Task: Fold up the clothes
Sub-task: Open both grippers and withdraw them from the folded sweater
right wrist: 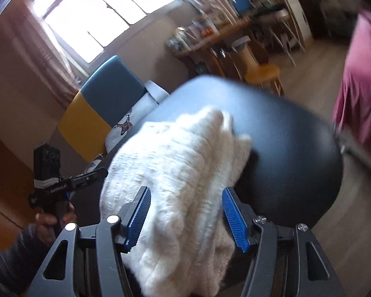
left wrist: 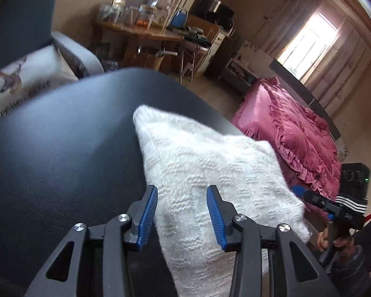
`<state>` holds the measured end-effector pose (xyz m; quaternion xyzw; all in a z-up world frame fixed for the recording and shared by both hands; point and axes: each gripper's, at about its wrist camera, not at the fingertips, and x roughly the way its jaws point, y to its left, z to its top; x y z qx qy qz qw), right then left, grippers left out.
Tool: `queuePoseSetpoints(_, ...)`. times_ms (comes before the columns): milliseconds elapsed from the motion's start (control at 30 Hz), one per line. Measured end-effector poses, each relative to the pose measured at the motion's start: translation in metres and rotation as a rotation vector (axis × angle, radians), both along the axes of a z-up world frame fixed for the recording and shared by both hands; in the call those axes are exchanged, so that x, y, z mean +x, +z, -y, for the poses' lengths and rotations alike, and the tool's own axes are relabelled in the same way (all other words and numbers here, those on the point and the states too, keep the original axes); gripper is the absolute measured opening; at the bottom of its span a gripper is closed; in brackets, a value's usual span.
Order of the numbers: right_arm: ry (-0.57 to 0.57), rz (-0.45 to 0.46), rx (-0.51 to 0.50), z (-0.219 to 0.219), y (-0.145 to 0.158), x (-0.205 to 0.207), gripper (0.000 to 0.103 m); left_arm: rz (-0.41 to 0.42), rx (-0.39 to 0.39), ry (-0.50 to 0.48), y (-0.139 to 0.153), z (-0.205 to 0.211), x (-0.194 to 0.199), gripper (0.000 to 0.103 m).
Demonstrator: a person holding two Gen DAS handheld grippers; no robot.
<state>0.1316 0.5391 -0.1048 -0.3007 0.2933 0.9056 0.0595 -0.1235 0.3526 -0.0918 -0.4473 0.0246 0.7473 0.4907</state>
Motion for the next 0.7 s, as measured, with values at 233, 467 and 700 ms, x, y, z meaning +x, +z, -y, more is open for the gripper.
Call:
queuePoseSetpoints(233,0.229,0.052,0.176,0.049,0.018,-0.009,0.06,-0.082,-0.006,-0.093,0.017,-0.025,0.037,0.041)
queuePoseSetpoints(467,0.201,0.267,0.12,0.042,-0.05,0.001,0.04,-0.061,-0.133,-0.076,-0.026,-0.044,0.045,0.04)
queuePoseSetpoints(700,0.133,0.19,0.079,0.038,-0.05,0.02,0.04,-0.147,-0.132,0.031,-0.002,-0.025,0.06,0.04)
